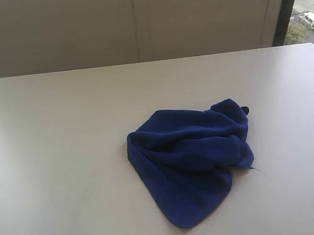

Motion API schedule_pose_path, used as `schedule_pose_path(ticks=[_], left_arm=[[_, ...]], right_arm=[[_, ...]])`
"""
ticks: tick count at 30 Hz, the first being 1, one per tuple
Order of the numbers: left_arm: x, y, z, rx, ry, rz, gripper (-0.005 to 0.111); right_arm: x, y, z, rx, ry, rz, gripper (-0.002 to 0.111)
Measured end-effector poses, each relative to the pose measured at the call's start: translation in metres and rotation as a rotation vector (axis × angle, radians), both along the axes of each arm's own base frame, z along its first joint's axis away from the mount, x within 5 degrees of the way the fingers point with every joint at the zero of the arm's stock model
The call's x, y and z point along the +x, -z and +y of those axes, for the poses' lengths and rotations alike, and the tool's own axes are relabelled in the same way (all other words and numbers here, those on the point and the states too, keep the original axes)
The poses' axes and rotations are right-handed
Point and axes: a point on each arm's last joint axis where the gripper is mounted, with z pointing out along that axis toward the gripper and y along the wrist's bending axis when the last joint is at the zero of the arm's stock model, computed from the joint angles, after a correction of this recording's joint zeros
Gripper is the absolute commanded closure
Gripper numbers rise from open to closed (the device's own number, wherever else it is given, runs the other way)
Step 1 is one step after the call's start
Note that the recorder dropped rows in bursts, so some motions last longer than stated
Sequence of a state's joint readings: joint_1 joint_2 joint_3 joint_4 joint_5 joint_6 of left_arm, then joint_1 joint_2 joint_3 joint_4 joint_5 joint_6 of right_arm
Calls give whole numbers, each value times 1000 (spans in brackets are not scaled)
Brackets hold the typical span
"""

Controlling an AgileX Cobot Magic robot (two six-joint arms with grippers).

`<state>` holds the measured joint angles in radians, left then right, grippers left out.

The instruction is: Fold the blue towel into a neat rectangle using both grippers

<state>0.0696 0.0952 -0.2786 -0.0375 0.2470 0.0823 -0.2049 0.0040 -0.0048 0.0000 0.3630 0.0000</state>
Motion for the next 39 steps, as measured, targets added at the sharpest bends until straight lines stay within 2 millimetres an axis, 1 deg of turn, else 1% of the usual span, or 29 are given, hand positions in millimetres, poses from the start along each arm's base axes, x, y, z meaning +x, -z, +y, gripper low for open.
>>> schedule_pose_path(ticks=[4,5,12,15,16,18,21,24,26,28,31,36,39], left_arm=[[7,-6,0,-5,7,99,107],[12,-9,0,-15,12,159,107],[32,-15,0,-32,26,367,107],[53,-17,0,-52,32,469,107],[57,-16,0,-65,40,489,107],[69,-14,-5,-96,98,543,107],[89,-4,-17,-145,244,621,107],[99,2,-23,-186,316,657,107],[105,5,-32,-178,393,677,107],[110,5,-45,-150,479,695,107],[116,1,-71,-85,611,692,107],[123,1,-102,-35,733,712,107],[127,5,-120,-4,794,732,107]], right_arm=[[0,0,0,0,0,0,65],[0,0,0,0,0,0,65],[0,0,0,0,0,0,65],[0,0,0,0,0,0,65],[0,0,0,0,0,0,65],[0,0,0,0,0,0,65],[0,0,0,0,0,0,65],[0,0,0,0,0,0,65],[0,0,0,0,0,0,65],[0,0,0,0,0,0,65],[0,0,0,0,0,0,65],[0,0,0,0,0,0,65],[0,0,0,0,0,0,65]])
